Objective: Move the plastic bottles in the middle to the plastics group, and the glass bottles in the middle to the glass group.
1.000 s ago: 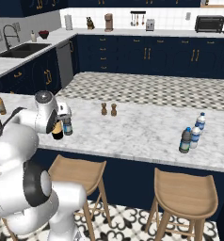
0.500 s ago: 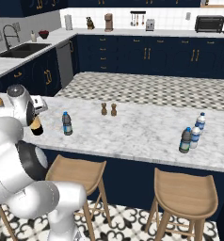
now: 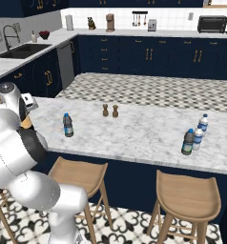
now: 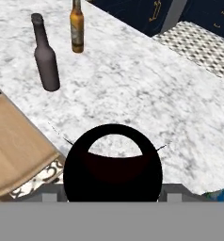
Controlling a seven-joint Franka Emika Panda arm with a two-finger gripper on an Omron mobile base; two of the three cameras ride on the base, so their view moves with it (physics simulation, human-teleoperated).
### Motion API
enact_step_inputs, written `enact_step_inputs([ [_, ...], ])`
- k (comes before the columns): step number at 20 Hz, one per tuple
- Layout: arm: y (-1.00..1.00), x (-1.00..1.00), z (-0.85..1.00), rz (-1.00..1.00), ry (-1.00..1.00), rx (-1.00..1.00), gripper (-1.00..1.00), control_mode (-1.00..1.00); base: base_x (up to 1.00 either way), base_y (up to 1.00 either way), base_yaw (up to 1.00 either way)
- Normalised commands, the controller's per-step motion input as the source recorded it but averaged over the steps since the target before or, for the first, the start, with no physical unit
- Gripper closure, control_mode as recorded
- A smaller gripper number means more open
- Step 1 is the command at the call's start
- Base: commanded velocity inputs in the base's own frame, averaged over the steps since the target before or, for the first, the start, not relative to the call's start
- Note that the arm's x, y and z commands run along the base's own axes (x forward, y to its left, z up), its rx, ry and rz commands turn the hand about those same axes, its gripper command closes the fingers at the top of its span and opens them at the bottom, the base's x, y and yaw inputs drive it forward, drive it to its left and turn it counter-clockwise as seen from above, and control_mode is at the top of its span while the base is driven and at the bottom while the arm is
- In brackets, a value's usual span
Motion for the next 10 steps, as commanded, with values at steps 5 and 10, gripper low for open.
enact_step_inputs([
  [5,0.07,0.37,-0.05,0.09,0.03,0.00,1.00,-1.00,0.00,0.00,0.00],
  [10,0.26,0.19,0.00,0.13,0.07,0.00,1.00,-1.00,0.00,0.00,0.00],
])
